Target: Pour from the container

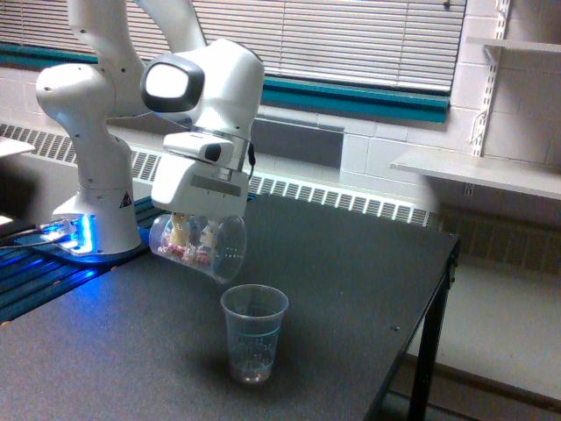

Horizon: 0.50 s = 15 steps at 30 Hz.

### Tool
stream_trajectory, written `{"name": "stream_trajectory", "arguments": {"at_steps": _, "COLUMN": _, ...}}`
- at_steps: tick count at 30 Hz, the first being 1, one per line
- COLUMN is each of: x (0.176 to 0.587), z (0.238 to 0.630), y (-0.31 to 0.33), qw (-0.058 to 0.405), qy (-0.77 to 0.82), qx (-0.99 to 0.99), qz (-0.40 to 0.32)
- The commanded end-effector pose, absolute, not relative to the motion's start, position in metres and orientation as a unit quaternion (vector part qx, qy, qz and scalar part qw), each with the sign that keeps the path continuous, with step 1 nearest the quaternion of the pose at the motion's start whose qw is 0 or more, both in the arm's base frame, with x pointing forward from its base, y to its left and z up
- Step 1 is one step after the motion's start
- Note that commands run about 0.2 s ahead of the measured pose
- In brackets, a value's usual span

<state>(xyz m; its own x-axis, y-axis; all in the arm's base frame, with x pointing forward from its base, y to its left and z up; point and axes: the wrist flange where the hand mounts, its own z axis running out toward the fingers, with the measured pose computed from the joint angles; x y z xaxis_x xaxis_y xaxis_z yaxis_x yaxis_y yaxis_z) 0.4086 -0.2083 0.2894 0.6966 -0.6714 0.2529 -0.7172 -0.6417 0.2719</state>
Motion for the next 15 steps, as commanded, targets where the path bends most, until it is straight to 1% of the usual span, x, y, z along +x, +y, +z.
{"name": "stream_trajectory", "arguments": {"at_steps": 1, "x": 0.4153, "z": 0.2977, "y": -0.2050, "qw": 0.196, "qy": -0.383, "qx": 0.901, "qz": 0.062}}
{"name": "stream_trajectory", "arguments": {"at_steps": 6, "x": 0.4162, "z": 0.3006, "y": -0.2044, "qw": 0.206, "qy": -0.382, "qx": 0.899, "qz": 0.059}}
{"name": "stream_trajectory", "arguments": {"at_steps": 15, "x": 0.4154, "z": 0.2977, "y": -0.2005, "qw": 0.207, "qy": -0.384, "qx": 0.899, "qz": 0.047}}
